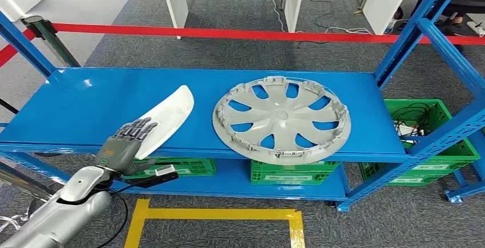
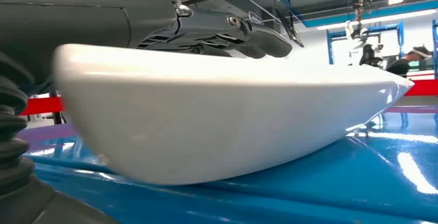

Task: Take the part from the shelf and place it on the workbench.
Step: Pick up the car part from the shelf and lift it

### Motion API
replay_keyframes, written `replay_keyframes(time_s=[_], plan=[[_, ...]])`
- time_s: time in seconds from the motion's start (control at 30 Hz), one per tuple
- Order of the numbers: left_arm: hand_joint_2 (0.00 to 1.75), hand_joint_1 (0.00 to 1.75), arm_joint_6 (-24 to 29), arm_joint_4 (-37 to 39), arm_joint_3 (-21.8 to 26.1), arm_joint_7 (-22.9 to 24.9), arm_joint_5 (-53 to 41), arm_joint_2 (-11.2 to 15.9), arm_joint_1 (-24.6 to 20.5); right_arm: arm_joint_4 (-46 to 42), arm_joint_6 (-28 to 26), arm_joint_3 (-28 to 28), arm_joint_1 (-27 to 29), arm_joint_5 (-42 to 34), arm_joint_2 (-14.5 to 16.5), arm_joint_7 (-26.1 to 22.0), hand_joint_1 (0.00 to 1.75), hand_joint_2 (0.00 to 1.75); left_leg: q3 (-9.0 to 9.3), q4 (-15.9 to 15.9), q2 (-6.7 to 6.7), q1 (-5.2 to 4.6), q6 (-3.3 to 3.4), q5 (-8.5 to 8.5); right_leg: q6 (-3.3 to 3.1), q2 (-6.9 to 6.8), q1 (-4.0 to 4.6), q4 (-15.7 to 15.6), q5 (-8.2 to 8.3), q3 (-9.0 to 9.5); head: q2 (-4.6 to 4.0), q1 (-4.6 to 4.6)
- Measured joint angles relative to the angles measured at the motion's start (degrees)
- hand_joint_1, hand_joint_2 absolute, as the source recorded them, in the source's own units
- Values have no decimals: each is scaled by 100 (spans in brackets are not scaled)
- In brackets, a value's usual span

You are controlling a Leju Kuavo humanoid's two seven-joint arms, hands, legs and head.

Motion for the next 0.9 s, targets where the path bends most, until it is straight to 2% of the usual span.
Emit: replay_keyframes(time_s=[0.1,0.13,0.23,0.27,0.9], plan=[[175,0,-19,58,-42,12,0,-11,-63,0,0,4,-5,1,-4,-6,0,0,0,0,1,0,0,0,0,1,0,0,0,0,0,0],[175,24,-31,84,-64,20,0,-17,-92,0,0,5,-8,1,-5,-9,0,0,0,0,1,0,0,0,0,1,0,0,0,0,0,0],[175,155,-77,166,-111,35,0,-39,-168,0,0,10,-17,1,-9,-14,0,0,0,0,1,0,0,0,0,1,0,0,0,0,0,0],[175,175,-92,194,-123,39,0,-47,-191,0,0,13,-20,1,-13,-15,0,0,0,1,1,0,0,0,0,1,0,0,0,0,0,0],[175,175,-9,344,-230,68,308,-91,-332,0,-20,26,-47,-21,-26,-49,0,0,-1,1,5,0,0,0,4,8,0,0,3,-1,0,0]])
